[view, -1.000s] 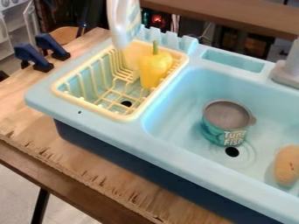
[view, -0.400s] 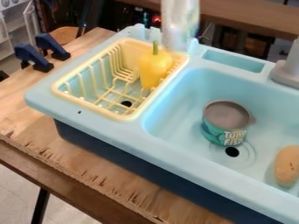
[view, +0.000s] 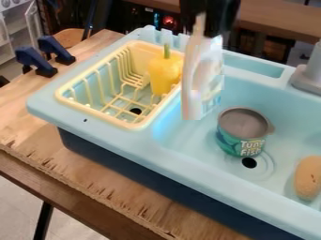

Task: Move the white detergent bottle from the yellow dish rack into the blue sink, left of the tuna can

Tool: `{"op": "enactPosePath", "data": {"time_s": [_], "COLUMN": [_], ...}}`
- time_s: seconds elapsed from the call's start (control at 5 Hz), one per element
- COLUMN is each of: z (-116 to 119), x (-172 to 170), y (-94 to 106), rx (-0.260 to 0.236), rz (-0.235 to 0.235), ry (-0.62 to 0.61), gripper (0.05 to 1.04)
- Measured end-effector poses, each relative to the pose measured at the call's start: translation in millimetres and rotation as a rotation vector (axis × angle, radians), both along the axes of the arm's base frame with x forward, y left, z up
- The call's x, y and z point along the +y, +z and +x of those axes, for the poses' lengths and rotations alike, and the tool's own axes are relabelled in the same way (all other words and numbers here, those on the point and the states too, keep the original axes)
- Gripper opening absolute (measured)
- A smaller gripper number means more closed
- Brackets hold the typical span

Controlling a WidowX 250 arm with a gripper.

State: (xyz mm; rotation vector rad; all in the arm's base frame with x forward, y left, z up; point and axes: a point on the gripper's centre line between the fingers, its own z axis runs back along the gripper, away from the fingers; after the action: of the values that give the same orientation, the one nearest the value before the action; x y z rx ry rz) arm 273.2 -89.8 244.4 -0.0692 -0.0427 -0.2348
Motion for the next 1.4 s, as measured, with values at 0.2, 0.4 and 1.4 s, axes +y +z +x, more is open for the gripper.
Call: {"op": "enactPosePath", "data": {"time_s": [0.2,0.4,1.4], "z": [-6.3,-1.3,-3.5], "x": [9.5,16.5,14.9], "y": [-17.2,-28.8,-63.8], "rx": [0.021,0.005,0.006], "rz": [0.005,-0.049,0.005], "ry": [0.011,0.006,-0.011], "gripper": [0.379,0.379,0.379]}}
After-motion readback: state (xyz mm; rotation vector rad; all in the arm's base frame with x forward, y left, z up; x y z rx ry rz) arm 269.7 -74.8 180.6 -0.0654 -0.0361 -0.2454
